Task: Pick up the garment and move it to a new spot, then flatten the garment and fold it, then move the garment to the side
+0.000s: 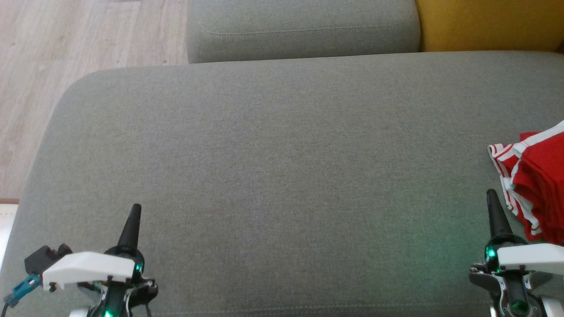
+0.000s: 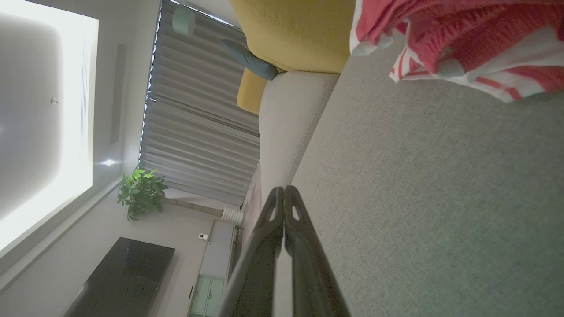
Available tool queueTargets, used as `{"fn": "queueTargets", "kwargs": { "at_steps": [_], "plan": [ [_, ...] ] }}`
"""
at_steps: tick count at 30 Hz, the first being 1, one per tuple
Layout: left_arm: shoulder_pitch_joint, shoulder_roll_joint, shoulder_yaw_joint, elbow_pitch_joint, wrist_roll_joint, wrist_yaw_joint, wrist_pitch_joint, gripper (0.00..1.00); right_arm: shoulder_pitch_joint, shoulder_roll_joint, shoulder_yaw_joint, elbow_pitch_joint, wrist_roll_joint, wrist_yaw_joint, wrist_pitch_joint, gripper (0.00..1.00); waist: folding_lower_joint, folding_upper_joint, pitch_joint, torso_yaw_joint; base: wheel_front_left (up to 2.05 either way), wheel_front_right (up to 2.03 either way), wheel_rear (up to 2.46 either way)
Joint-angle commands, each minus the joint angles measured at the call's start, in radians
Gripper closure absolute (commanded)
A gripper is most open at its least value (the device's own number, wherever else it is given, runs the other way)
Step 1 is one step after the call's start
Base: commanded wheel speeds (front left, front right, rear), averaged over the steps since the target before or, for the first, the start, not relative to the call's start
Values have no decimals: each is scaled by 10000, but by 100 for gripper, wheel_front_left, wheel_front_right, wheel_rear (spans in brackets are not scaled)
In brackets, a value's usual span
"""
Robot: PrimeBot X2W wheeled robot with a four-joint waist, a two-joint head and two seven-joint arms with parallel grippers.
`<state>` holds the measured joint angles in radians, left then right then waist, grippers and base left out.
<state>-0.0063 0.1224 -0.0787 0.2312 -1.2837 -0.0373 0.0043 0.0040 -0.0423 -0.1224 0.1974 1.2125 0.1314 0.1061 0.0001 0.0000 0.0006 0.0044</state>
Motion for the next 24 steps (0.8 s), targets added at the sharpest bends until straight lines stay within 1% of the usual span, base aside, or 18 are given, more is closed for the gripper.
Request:
{"fn": "queueTargets", "kwargs": {
  "at_steps": [1,24],
  "plan": [
    [-627,35,420,-264,-264,-122,75,100,-589,-63,125,-267,309,-6,35,100,-1,0,1,-2,0,0,0],
    [-909,-396,1368,39,-2726,-745,687,100,-996,-76,95,301,3111,-7,62,100,-1,0,20,-34,0,0,0]
  ]
}}
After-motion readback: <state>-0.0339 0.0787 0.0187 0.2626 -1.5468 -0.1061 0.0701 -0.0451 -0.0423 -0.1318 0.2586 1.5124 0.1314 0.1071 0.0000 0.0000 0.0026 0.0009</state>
